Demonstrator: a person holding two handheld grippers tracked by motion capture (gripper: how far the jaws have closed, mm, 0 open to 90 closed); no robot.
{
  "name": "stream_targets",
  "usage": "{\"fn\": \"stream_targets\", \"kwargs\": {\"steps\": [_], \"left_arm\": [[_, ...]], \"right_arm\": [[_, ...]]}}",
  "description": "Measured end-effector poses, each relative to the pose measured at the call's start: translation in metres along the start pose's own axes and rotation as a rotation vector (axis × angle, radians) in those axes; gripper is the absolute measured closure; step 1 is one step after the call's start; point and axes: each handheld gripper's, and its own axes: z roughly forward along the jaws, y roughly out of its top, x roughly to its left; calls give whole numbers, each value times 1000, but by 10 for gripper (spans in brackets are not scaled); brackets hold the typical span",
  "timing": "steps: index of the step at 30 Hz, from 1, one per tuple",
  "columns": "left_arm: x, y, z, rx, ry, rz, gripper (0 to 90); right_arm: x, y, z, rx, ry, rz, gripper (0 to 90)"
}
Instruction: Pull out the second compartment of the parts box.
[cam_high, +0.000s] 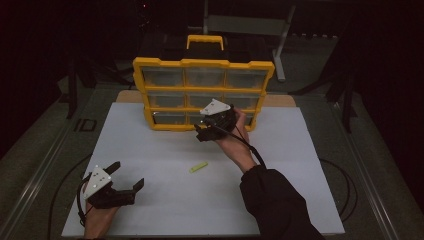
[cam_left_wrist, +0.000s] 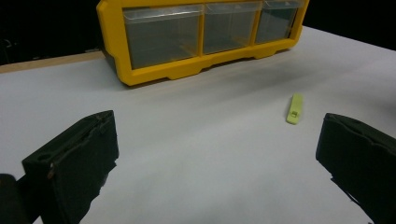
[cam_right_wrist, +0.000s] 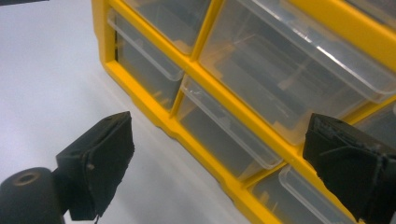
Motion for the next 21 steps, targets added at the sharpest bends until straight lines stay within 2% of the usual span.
{"fn": "stream_targets", "kwargs": {"steps": [11,12,14,21], "left_arm": [[0,0,0,-1,-2,-2,3],[0,0,0,1,-1,1,3],[0,0,0,-3,-1,-1,3],[0,0,0,-2,-2,-2,3]], "right_arm": [[0,10,8,25,-14,-46,86],[2,11,10,35,-29,-69,86],[2,11,10,39,-32,-74,86],[5,14,14,63,-77,-147,86]]}}
